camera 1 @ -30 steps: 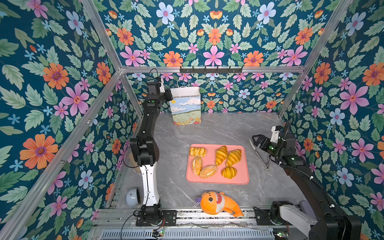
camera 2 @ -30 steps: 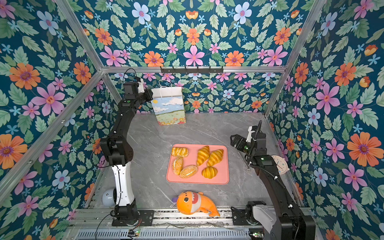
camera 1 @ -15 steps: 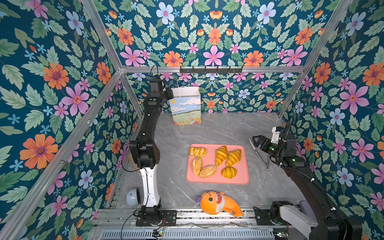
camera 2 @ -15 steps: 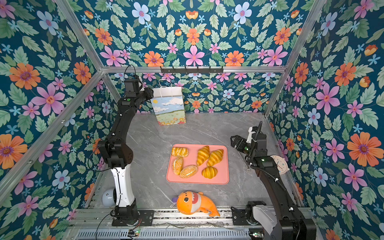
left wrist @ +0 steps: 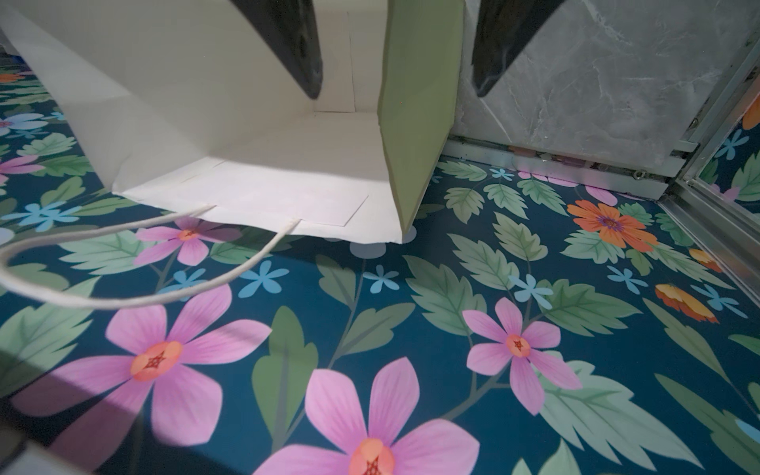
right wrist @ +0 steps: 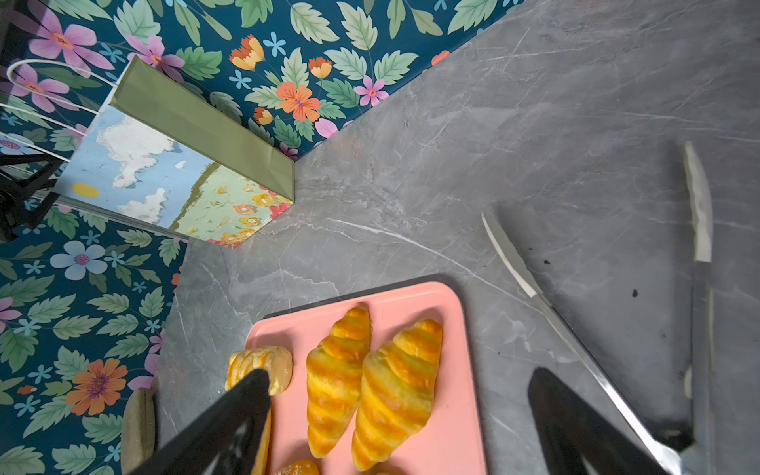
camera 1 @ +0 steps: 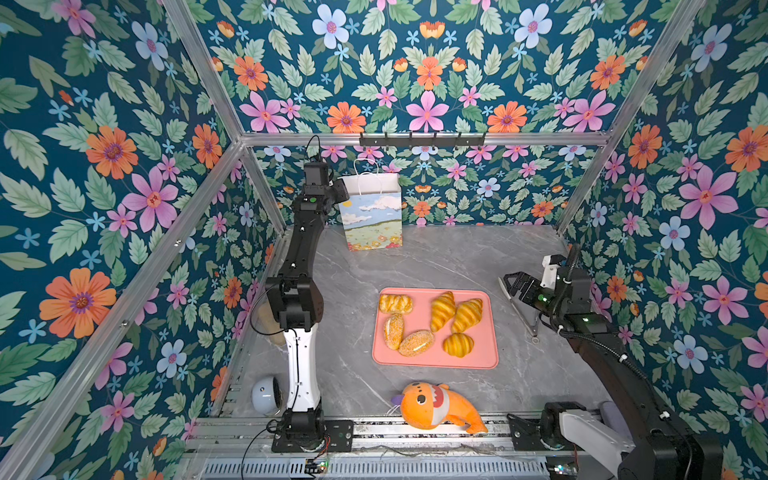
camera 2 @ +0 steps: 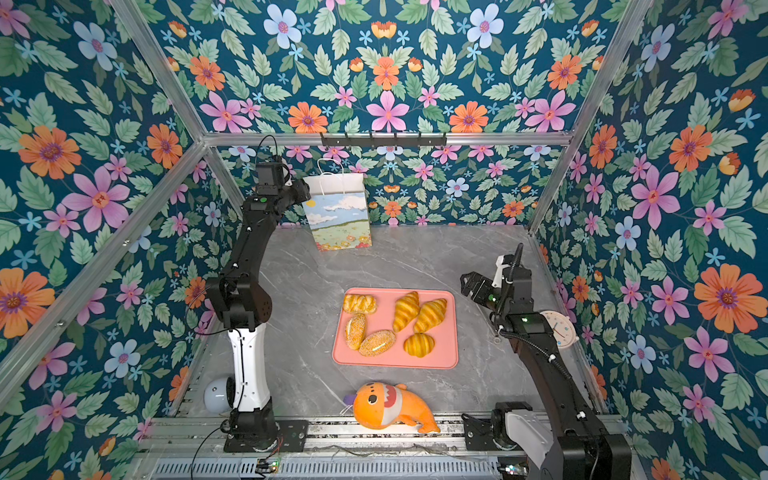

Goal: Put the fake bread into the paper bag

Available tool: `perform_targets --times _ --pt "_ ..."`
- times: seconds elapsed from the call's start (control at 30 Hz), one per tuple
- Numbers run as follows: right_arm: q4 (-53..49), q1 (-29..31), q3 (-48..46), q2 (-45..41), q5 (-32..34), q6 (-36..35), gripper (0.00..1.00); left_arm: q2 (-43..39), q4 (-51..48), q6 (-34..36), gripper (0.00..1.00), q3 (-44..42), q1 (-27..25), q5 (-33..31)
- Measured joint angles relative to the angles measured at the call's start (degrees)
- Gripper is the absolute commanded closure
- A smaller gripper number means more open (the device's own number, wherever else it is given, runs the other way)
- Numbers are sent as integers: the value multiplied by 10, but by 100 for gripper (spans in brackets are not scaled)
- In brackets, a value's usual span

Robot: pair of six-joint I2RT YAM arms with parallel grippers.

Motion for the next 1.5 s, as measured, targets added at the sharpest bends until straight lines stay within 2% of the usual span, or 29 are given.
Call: perform_targets --times 0.17,0.5,0.57,0.93,1.5 --pt "1 0 -1 7 -2 3 2 10 -3 3 53 8 0 0" --pt "2 0 -2 8 -4 11 2 8 -6 2 96 6 1 15" --pt "1 0 -2 3 -4 11 2 0 -6 3 100 -5 1 17" --pt "-37 0 0 -41 -3 8 2 -70 -4 -19 100 -93 -12 56" --pt "-145 0 16 -100 12 -7 2 -210 39 -91 100 -298 -146 52"
